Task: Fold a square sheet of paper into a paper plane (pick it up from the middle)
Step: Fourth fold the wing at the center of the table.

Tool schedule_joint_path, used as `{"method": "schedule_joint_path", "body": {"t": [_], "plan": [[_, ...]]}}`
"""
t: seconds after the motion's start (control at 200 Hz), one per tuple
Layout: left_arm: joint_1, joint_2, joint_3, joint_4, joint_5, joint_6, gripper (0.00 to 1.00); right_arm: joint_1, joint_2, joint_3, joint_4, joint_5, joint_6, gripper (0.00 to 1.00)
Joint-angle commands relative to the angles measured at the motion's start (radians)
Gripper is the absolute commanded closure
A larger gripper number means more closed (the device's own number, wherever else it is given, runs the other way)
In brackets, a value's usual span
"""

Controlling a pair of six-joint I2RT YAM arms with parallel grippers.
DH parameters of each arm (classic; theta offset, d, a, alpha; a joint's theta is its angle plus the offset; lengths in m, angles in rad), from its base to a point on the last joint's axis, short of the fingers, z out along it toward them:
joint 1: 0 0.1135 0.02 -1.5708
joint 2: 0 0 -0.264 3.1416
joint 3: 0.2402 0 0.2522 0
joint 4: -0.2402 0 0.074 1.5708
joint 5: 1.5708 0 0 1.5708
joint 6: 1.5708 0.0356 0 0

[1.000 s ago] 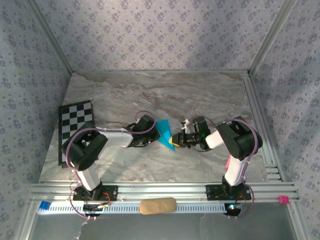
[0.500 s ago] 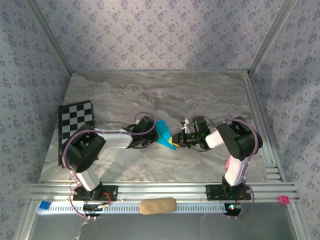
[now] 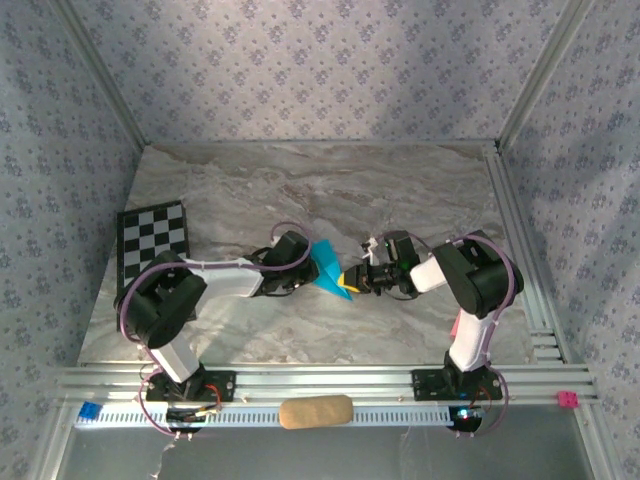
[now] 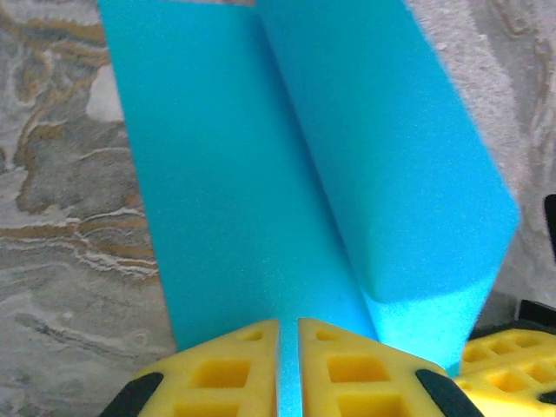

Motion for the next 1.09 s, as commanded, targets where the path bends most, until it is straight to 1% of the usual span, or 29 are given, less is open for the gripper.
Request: {"method": "schedule_joint_path", "body": {"t": [0.0, 0.145, 0.315, 0.445, 0.73, 1.089], "plan": [[-0.004, -0.036, 0.037, 0.043, 0.035, 0.057, 0.85, 0.011, 0.065, -0.012, -0.130, 0.096, -0.013, 1.00], [0.000, 0.013, 0.095, 0.066, 0.116, 0.080, 0.85, 0.005, 0.067, -0.011, -0.140, 0.096, -0.016, 1.00], [0.014, 0.095, 0.124, 0.118, 0.166, 0.041, 0.85, 0.002, 0.079, -0.013, -0.137, 0.099, -0.013, 1.00], [0.027, 0.133, 0.115, 0.165, 0.177, 0.017, 0.85, 0.001, 0.083, -0.017, -0.134, 0.098, -0.011, 1.00], [0.051, 0.163, 0.105, 0.170, 0.162, 0.006, 0.85, -0.001, 0.086, -0.019, -0.132, 0.101, -0.009, 1.00], [0.056, 0.186, 0.120, 0.148, 0.163, 0.012, 0.85, -0.002, 0.088, -0.015, -0.138, 0.098, -0.009, 1.00]]}}
